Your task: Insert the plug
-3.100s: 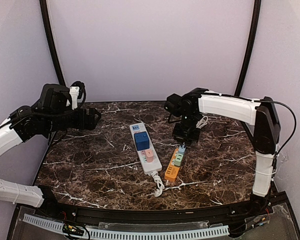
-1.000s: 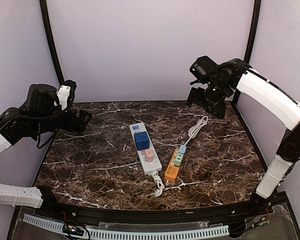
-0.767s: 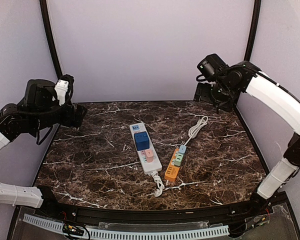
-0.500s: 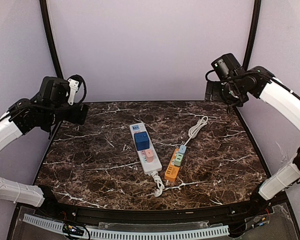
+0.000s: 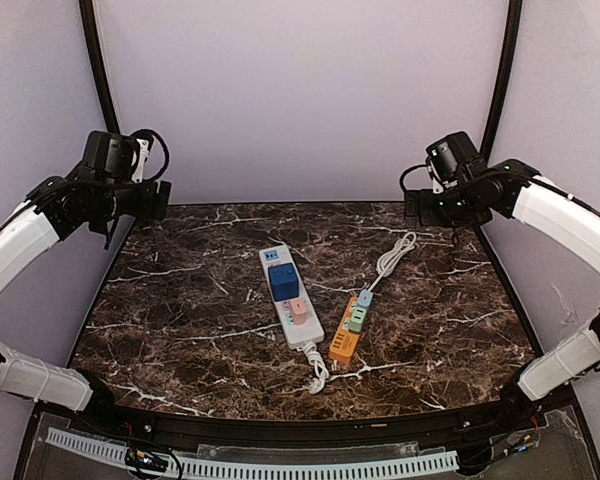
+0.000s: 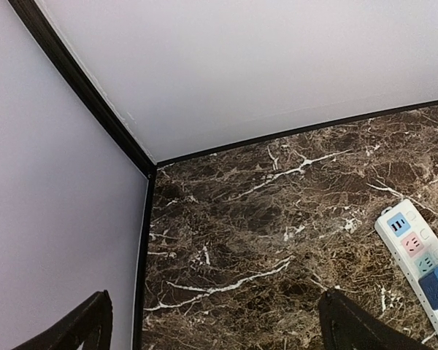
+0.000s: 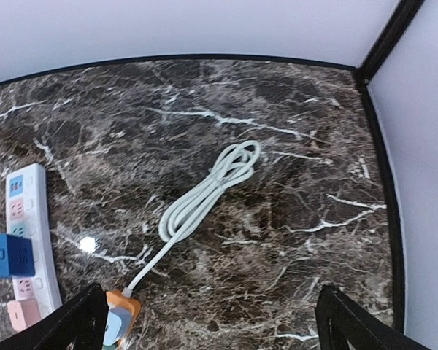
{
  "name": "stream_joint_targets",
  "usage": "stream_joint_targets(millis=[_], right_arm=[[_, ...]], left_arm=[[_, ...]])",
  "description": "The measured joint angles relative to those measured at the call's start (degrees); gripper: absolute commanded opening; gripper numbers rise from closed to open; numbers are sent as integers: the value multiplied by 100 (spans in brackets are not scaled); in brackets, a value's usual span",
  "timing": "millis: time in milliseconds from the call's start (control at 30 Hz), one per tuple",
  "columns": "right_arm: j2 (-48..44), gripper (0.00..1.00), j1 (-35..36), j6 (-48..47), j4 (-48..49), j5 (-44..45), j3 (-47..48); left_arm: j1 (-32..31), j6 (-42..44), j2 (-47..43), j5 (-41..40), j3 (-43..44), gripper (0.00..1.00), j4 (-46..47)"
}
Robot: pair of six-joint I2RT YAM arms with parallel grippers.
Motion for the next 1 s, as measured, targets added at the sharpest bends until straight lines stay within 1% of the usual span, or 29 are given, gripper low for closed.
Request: stream_joint_targets(millis=[100,267,433,567,733,1000], right_arm=[[-229,99,-85,-201,234,-831,-442],[-474,99,-118,-529,433,-2199,-828],[-575,99,-140,-935,496,-3134,-1104],[-564,99,-142,-1220,503,-3447,-1303],[-404,99,-144,-1451,455,-3628,-1423],[-133,99,-144,-1416,586,-4009,-1394]], left_arm=[[157,-52,50,304,61,99,-37],[227,-90,221,1008,284,99,-295],[227,-352,378,1679,649,99,-831],[227,-765,597,2092,1064,98,-1456],[227,-1231,796,2533,1091,98,-2094],[227,-1202,1075,2835,1167,98,-2363]])
